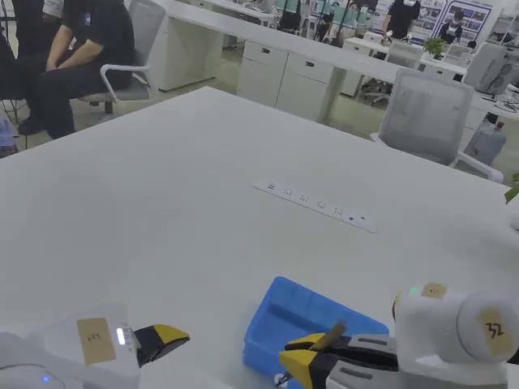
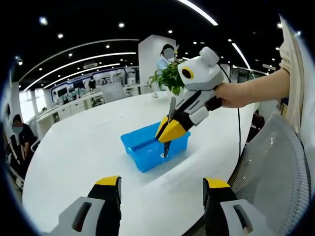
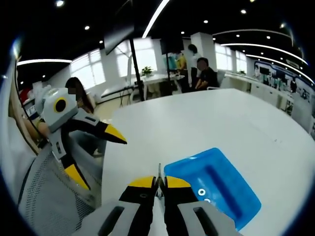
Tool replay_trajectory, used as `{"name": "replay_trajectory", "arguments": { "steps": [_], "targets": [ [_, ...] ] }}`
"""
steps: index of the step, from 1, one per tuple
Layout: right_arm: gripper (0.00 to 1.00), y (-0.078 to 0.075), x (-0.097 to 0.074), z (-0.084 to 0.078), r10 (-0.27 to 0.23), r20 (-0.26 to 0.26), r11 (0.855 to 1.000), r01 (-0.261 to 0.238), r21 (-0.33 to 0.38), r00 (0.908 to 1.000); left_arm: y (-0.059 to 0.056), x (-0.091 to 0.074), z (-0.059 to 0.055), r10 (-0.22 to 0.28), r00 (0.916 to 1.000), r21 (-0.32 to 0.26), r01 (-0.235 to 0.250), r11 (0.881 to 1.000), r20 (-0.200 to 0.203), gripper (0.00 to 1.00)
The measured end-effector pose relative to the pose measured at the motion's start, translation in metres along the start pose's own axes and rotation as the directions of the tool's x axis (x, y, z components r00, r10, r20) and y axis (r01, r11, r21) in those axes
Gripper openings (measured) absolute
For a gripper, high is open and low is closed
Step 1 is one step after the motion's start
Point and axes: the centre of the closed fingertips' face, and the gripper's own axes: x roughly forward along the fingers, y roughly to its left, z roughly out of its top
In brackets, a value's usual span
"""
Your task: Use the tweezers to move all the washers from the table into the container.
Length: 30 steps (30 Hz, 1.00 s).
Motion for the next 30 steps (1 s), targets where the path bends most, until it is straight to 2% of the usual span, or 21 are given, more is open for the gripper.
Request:
{"name": "replay_trajectory", "arguments": {
  "steps": [8, 16, 24, 30],
  "targets": [
    [0.03, -0.012, 0.001, 0.021, -0.005, 0.027, 1.0, 0.006, -0.015, 0.9996, 0.001, 0.0, 0.001, 0.005, 1.0, -0.003, -0.005, 1.0, 0.004, 0.67],
    [0.03, -0.026, 0.008, 0.033, -0.026, 0.051, 1.0, 0.026, 0.002, 0.9984, 0.002, -0.001, 0.001, 0.009, 0.9999, -0.005, -0.009, 1.0, 0.006, 0.67],
    [0.03, -0.041, 0.021, 0.032, -0.041, 0.028, 0.999, 0.041, 0.014, 0.9988, 0.001, -0.001, 0.001, 0.007, 1.0, -0.006, -0.007, 1.0, 0.006, 0.67],
    [0.03, -0.051, 0.03, 0.026, -0.05, -0.01, 0.999, 0.05, 0.015, 0.9987, 0.001, -0.001, 0.001, 0.006, 1.0, -0.006, -0.005, 1.0, 0.005, 0.67]
  ]
}}
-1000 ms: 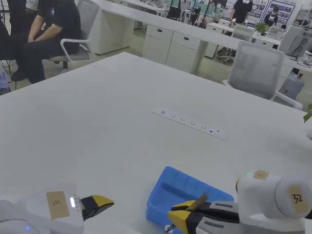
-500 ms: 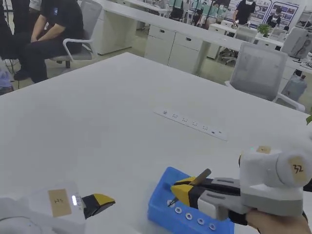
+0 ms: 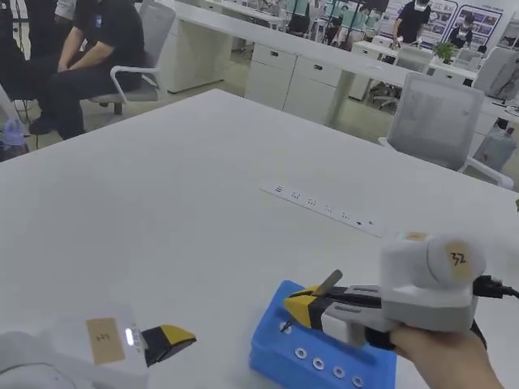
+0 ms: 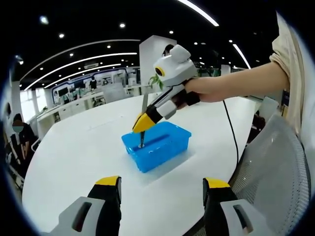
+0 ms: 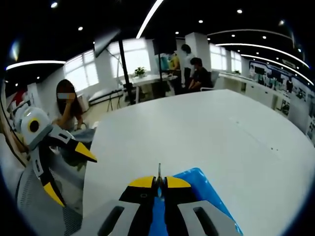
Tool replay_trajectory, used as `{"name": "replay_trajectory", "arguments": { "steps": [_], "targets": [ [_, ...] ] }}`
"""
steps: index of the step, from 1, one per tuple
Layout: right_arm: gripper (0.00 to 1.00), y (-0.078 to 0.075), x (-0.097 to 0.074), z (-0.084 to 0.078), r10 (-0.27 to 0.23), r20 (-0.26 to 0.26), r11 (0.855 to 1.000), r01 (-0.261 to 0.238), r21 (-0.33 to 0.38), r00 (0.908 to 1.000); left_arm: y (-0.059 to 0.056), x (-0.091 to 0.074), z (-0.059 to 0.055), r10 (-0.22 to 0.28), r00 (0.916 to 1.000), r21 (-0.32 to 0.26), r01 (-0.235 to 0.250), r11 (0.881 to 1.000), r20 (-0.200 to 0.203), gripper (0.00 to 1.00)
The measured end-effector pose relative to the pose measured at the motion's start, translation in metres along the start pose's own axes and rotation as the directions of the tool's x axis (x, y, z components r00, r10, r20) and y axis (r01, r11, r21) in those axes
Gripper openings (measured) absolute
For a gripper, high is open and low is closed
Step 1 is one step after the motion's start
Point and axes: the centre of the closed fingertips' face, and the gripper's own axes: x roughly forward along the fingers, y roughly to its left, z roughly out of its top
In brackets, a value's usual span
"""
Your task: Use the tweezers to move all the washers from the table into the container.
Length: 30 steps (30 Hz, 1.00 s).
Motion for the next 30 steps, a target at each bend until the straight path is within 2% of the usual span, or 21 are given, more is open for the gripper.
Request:
{"name": "replay_trajectory", "arguments": {
  "steps": [18, 30],
  "targets": [
    [0.03, -0.024, 0.023, -0.031, -0.005, -0.108, 1.0, 0.007, 0.022, 0.9942, -0.001, 0.001, -0.003, -0.006, 0.9999, -0.001, 0.006, 1.0, -0.016, 0.67],
    [0.03, -0.026, 0.028, -0.037, 0.003, -0.135, 1.0, -0.001, 0.012, 0.9909, 0.003, 0.0, 0.001, 0.005, 1.0, -0.022, -0.005, 1.0, 0.005, 0.67]
  ]
}}
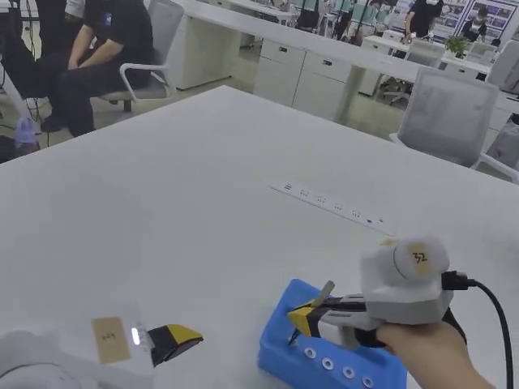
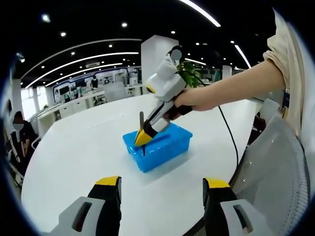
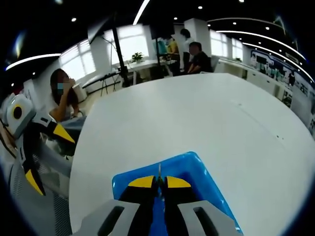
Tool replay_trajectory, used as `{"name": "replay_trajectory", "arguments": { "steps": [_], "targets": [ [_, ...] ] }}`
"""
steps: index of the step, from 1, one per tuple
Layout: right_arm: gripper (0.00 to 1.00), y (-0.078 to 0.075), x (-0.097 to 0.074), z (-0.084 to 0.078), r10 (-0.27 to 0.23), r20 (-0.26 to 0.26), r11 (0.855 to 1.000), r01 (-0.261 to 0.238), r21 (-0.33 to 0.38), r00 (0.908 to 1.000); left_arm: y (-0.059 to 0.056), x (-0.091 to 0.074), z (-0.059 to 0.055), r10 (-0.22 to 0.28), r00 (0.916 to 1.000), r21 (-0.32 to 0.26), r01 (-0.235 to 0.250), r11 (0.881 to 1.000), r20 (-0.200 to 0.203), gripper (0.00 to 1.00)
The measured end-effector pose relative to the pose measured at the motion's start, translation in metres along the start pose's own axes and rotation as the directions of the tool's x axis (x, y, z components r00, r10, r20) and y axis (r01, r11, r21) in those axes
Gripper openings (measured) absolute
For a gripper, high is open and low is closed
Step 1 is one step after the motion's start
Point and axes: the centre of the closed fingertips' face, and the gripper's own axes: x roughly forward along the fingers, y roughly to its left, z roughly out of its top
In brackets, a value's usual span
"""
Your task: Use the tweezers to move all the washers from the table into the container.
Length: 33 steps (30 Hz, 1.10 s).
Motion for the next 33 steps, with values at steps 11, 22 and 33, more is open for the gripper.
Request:
{"name": "replay_trajectory", "arguments": {
  "steps": [11, 22, 33],
  "targets": [
    [0.04, 0.005, 0.001, 0.0, 0.038, 0.016, 0.999, -0.039, 0.021, 0.9991, 0.003, -0.009, 0.018, -0.016, 0.9946, -0.067, 0.023, 0.997, 0.102, 0.59],
    [0.04, 0.015, -0.028, 0.014, 0.018, 0.077, 1.0, -0.016, -0.021, 0.9969, 0.014, -0.022, 0.038, -0.029, 0.98, -0.198, 0.069, 0.978, 0.197, 0.55],
    [0.04, 0.04, -0.071, 0.023, 0.027, 0.127, 0.996, -0.016, -0.084, 0.9916, 0.019, -0.029, 0.06, -0.087, 0.9803, -0.091, 0.104, 0.99, 0.177, 0.44]
  ]
}}
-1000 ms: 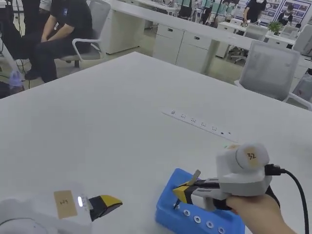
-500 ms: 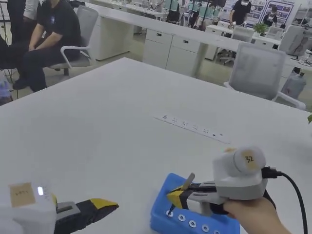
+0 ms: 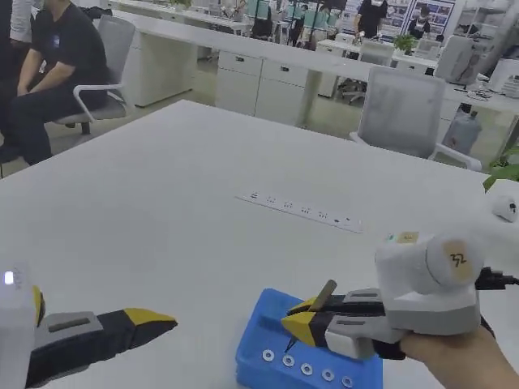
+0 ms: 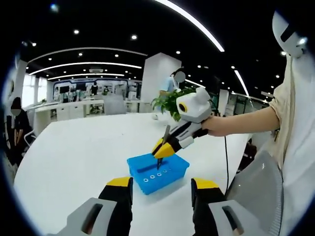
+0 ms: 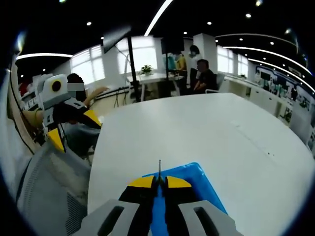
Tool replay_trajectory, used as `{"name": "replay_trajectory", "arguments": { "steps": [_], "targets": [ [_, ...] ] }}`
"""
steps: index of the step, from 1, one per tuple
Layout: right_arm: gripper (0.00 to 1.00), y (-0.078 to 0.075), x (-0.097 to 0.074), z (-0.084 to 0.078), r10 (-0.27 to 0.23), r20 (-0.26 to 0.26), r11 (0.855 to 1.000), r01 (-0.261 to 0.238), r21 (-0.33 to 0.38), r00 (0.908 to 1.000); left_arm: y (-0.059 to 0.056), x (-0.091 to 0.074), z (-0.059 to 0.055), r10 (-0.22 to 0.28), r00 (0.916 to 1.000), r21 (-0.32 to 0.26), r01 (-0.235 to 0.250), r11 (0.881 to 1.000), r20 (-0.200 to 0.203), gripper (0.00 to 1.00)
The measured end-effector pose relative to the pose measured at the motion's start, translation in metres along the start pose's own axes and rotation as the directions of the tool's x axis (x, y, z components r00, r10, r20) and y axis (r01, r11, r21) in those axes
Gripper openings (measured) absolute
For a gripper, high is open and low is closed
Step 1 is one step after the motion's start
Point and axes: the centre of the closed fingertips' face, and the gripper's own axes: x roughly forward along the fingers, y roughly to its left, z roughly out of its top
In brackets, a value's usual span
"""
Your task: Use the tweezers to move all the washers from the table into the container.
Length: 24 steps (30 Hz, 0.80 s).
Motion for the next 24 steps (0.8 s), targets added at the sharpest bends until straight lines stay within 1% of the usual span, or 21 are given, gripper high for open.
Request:
{"name": "replay_trajectory", "arguments": {
  "steps": [4, 5, 7, 8, 10, 11, 13, 14, 15, 16, 17, 18, 22, 23, 24],
  "targets": [
    [0.04, 0.009, -0.012, 0.005, 0.0, 0.021, 1.0, 0.0, -0.012, 0.9998, -0.008, 0.005, 0.01, -0.061, 0.9981, 0.043, 0.061, 0.997, -0.007, 0.38],
    [0.04, 0.011, -0.015, 0.006, 0.002, 0.025, 1.0, -0.001, -0.012, 0.9997, -0.013, 0.007, 0.014, -0.095, 0.9955, 0.023, 0.095, 0.995, 0.002, 0.37],
    [0.04, 0.018, -0.021, 0.006, 0.005, 0.032, 1.0, -0.005, -0.015, 0.9995, -0.021, 0.011, 0.019, -0.153, 0.9882, -0.008, 0.153, 0.988, 0.004, 0.34],
    [0.04, 0.02, -0.023, 0.005, 0.009, 0.029, 1.0, -0.008, -0.016, 0.9995, -0.021, 0.013, 0.021, -0.157, 0.9875, -0.005, 0.157, 0.988, 0.006, 0.32],
    [0.04, 0.025, -0.027, 0.002, 0.017, 0.026, 1.0, -0.016, -0.018, 0.9995, -0.027, 0.017, 0.025, -0.192, 0.9814, -0.006, 0.192, 0.981, 0.007, 0.3],
    [0.04, 0.026, -0.028, 0.001, 0.019, 0.025, 1.0, -0.018, -0.018, 0.9995, -0.031, 0.019, 0.026, -0.213, 0.9771, 0.003, 0.213, 0.977, 0.002, 0.28],
    [0.04, 0.031, -0.031, -0.004, 0.027, 0.016, 0.999, -0.027, -0.017, 0.9995, -0.035, 0.022, 0.029, -0.231, 0.973, 0.021, 0.231, 0.973, -0.003, 0.26],
    [0.04, 0.034, -0.033, -0.008, 0.032, 0.011, 0.999, -0.031, -0.014, 0.9994, -0.04, 0.024, 0.031, -0.257, 0.9663, 0.032, 0.257, 0.966, -0.002, 0.24],
    [0.04, 0.037, -0.035, -0.01, 0.037, 0.008, 0.999, -0.037, -0.015, 0.9993, -0.043, 0.026, 0.033, -0.276, 0.9612, 0.031, 0.276, 0.961, 0.004, 0.22],
    [0.04, 0.04, -0.036, -0.014, 0.042, 0.0, 0.999, -0.042, -0.015, 0.9991, -0.046, 0.028, 0.033, -0.295, 0.9554, 0.03, 0.295, 0.955, 0.0, 0.21],
    [0.04, 0.041, -0.037, -0.016, 0.045, -0.007, 0.999, -0.045, -0.013, 0.999, -0.048, 0.03, 0.033, -0.307, 0.9517, 0.027, 0.307, 0.951, -0.006, 0.2],
    [0.04, 0.044, -0.039, -0.02, 0.046, -0.012, 0.999, -0.046, -0.014, 0.9989, -0.051, 0.034, 0.031, -0.326, 0.9449, 0.023, 0.327, 0.945, -0.028, 0.21],
    [0.04, 0.052, -0.042, -0.029, 0.057, -0.031, 0.998, -0.058, -0.018, 0.9979, -0.061, 0.045, 0.031, -0.368, 0.9287, 0.038, 0.37, 0.928, -0.047, 0.21],
    [0.04, 0.056, -0.042, -0.032, 0.065, -0.041, 0.998, -0.066, -0.022, 0.9971, -0.064, 0.048, 0.031, -0.383, 0.9221, 0.044, 0.386, 0.922, -0.053, 0.2],
    [0.04, 0.058, -0.043, -0.034, 0.07, -0.049, 0.997, -0.071, -0.025, 0.9964, -0.066, 0.05, 0.031, -0.391, 0.9189, 0.047, 0.393, 0.918, -0.055, 0.2]
  ]
}}
